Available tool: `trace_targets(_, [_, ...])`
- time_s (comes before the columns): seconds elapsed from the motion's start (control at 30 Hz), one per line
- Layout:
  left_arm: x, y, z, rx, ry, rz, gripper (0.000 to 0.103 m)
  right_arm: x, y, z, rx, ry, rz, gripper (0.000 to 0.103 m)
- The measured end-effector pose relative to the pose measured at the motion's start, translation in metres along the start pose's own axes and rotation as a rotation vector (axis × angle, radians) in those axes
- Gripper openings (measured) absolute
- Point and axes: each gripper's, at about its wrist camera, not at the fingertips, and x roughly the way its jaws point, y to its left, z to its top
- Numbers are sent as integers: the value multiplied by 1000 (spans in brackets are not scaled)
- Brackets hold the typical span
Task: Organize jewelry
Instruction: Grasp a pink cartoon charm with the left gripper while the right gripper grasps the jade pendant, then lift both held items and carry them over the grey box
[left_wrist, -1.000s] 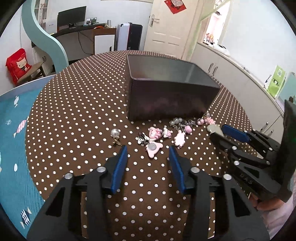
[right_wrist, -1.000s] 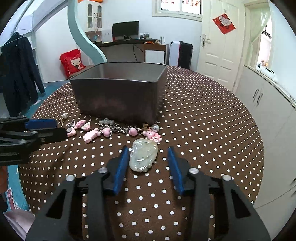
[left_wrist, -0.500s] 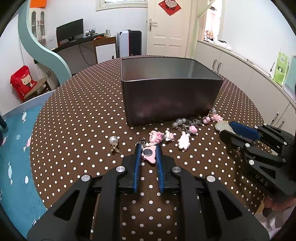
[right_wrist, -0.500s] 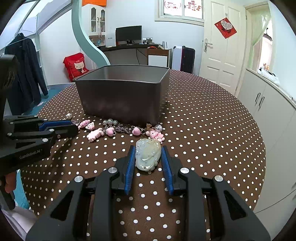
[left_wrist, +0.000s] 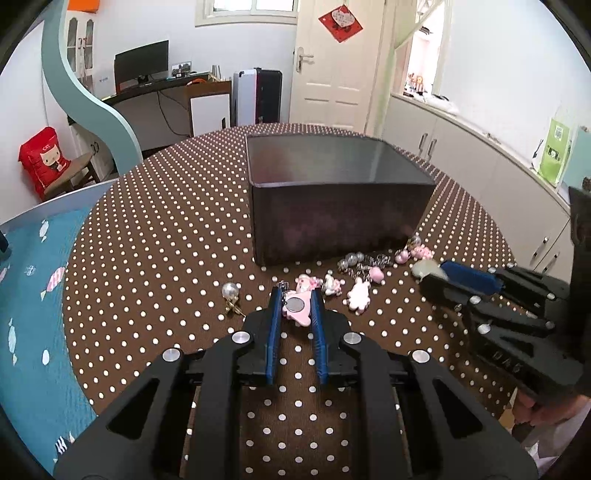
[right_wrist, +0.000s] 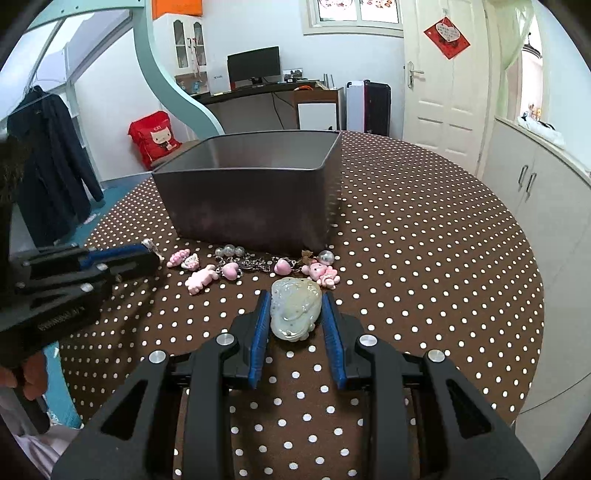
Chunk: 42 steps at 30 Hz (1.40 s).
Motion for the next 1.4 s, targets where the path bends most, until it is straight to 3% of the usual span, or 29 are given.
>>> trace_targets(0.27, [-20,8,12,-11,-66,-16,16,-15,2,20,18,-31,33,26])
trace_targets(0.57, [-48,10,54,16,-193,-43,16,-43,-1,60,6,-121,46,26])
trace_targets(0.8, [-41,0,88,38,-237,-81,16,-27,4,92,-47,-119,20,27])
trace_targets(1.1, [2,-4,114,18,-141,-105,16,13,15,108,-100,-26,13,27])
trace_targets(1.4, [30,-1,118,31,-56,-109,16,33,16,118,-108,45,9,27])
